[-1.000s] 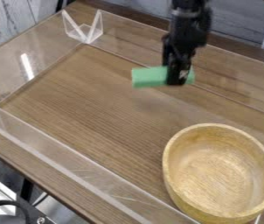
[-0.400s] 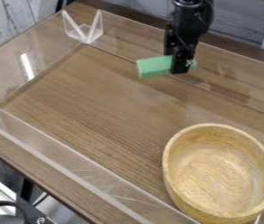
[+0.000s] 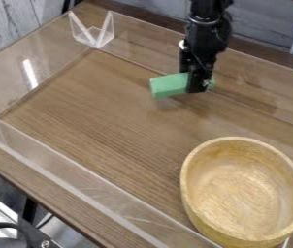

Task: Put the green block in the brown bowl

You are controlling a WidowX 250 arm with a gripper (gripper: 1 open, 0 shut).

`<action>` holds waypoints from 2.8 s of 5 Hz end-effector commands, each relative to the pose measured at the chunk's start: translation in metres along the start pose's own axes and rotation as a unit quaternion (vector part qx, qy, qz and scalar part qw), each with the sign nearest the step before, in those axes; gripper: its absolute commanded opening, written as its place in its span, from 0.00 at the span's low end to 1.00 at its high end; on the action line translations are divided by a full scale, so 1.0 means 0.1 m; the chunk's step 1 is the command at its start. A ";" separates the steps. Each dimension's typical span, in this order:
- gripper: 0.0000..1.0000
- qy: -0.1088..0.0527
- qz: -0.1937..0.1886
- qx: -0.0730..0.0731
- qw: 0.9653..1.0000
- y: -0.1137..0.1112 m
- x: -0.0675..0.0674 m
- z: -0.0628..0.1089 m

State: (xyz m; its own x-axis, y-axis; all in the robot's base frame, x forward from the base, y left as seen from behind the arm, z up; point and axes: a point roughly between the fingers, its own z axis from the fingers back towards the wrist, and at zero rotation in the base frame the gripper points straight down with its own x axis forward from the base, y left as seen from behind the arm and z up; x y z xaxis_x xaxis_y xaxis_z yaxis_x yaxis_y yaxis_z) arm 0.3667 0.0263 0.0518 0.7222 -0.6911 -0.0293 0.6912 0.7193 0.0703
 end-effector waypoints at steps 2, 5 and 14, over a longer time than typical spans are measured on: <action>0.00 -0.047 0.052 0.076 0.995 0.12 -0.01 0.47; 0.00 -0.080 0.066 0.108 0.989 0.13 -0.01 0.41; 0.00 -0.152 -0.003 0.172 0.973 0.06 -0.01 0.47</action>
State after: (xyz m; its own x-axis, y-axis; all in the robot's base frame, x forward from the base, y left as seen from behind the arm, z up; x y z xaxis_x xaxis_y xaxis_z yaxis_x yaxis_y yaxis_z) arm 0.3627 0.0264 0.0735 0.6548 -0.7238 0.2177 0.6373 0.6836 0.3557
